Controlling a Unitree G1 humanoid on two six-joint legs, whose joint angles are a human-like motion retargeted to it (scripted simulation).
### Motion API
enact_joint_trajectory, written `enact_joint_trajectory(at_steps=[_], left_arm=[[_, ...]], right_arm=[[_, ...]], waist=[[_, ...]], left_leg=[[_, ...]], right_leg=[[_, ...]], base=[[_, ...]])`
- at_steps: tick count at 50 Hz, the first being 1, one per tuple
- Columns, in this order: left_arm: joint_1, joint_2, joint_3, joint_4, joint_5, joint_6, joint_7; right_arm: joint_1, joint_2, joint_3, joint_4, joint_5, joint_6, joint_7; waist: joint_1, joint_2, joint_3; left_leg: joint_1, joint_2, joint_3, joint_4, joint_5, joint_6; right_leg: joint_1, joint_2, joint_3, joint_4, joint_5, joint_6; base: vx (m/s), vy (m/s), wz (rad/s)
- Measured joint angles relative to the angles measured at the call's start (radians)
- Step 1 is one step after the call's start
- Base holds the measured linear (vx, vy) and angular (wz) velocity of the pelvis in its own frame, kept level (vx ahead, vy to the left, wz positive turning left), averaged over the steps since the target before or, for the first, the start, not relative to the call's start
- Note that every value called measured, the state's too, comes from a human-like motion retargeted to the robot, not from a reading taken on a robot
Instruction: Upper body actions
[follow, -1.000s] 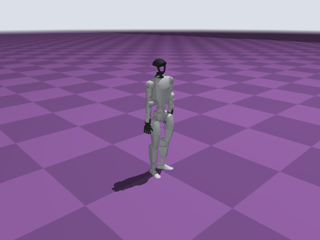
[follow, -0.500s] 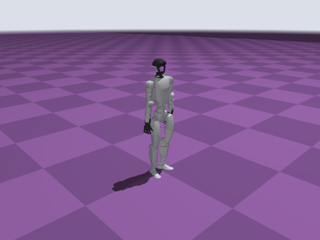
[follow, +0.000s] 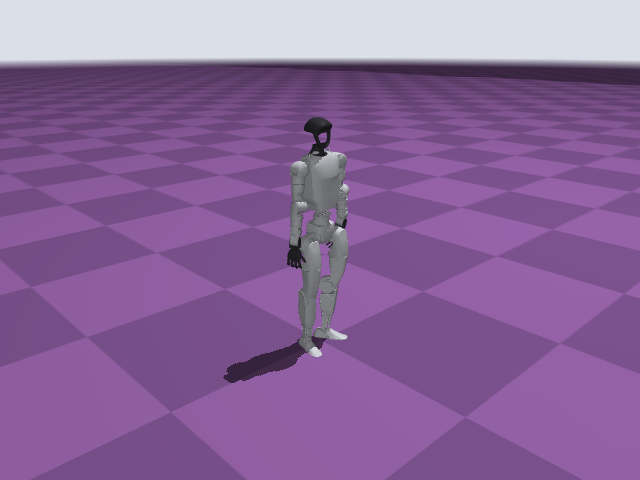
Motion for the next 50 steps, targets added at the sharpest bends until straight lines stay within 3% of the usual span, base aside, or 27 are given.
enact_joint_trajectory(at_steps=[50], left_arm=[[0.001,0.000,-0.006,-0.004,0.009,0.003,0.005]], right_arm=[[-0.002,-0.001,0.003,0.001,-0.018,0.002,-0.019]], waist=[[0.004,0.001,-0.001]], left_leg=[[-0.001,-0.001,-0.005,0.001,0.002,0.001]], right_leg=[[0.003,-0.002,-0.002,0.002,0.000,0.000]], base=[[0.00,0.00,0.00]])
